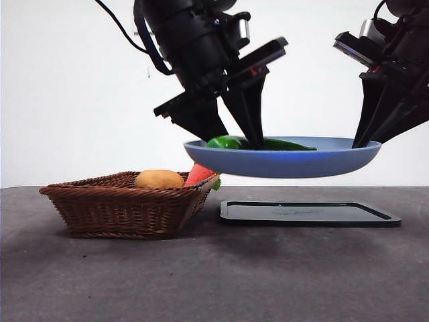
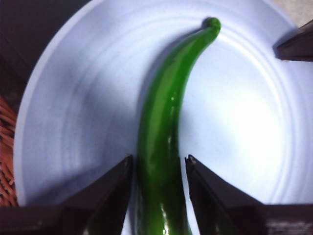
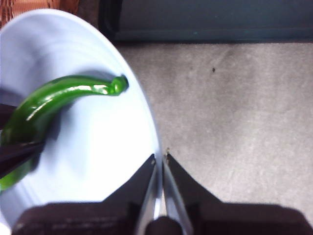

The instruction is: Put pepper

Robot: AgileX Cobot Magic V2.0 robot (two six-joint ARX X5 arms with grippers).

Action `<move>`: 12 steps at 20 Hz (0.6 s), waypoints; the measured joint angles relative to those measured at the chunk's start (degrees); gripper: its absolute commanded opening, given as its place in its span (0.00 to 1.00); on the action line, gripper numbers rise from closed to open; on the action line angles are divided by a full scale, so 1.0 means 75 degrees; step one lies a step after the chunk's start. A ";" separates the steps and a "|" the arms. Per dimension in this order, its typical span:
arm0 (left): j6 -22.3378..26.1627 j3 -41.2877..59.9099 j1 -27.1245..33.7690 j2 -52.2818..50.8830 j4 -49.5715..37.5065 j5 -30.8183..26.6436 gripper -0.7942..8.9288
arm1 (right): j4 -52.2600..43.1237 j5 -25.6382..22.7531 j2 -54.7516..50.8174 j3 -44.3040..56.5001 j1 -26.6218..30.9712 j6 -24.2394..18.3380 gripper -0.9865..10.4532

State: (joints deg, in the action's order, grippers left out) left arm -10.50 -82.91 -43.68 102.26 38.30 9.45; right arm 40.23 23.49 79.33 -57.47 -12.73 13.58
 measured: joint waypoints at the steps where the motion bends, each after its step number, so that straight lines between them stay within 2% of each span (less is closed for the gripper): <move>1: 0.0000 -0.0003 0.0000 -0.0143 0.0082 0.0000 0.31 | 0.0000 0.0006 0.0000 0.0000 0.0000 -0.0009 0.09; 7: 0.0178 -0.0542 0.0000 -0.1443 0.0618 0.0003 0.31 | -0.0166 -0.0006 0.0096 0.0000 0.0501 -0.0017 0.09; 9: 0.0259 -0.0685 0.0000 -0.1967 0.1043 -0.0006 0.31 | -0.0321 -0.0006 0.0428 -0.0038 0.0889 -0.0020 0.09; 12: 0.0347 -0.0813 0.0003 -0.2958 0.0944 -0.0189 0.31 | -0.0338 -0.0012 0.1320 -0.0463 0.1428 -0.0067 0.09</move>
State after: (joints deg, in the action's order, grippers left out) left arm -7.90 -89.01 -43.66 80.07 45.39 8.03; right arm 37.69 23.40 89.23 -60.95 -2.02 13.08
